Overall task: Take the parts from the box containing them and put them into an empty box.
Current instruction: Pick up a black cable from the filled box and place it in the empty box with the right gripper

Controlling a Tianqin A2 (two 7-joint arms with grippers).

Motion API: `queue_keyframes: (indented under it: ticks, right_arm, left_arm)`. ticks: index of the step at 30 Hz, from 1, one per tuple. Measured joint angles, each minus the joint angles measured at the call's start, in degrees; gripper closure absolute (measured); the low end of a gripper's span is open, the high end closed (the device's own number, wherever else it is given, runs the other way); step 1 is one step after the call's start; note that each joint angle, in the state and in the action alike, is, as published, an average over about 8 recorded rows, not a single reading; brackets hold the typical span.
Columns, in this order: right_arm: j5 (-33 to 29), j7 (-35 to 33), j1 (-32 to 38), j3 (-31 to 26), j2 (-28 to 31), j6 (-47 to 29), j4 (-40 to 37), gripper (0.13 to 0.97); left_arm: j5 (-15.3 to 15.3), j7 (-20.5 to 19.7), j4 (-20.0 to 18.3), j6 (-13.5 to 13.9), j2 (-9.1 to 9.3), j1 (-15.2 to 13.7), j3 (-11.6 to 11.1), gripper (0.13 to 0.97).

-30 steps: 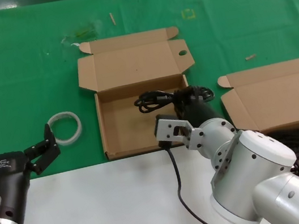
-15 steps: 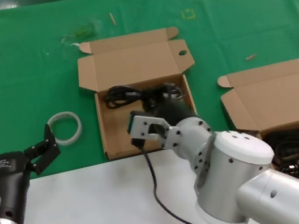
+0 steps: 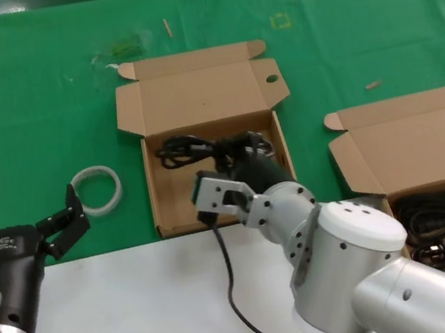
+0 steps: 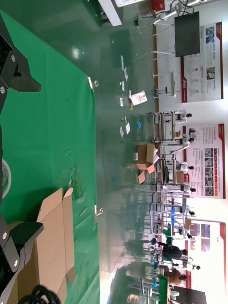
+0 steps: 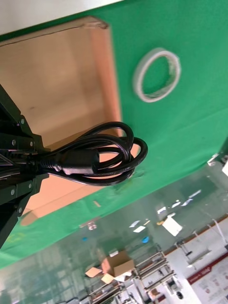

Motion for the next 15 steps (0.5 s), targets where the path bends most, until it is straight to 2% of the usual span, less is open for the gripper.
queue_keyframes:
  ticks: [15]
  right_arm:
    - [0.00,-0.34,-1.20,1.72,0.14,0.23,0.36,0.892]
  left_arm:
    - [0.00,0.00,0.00,0.00,0.00,0.00,0.00,0.132]
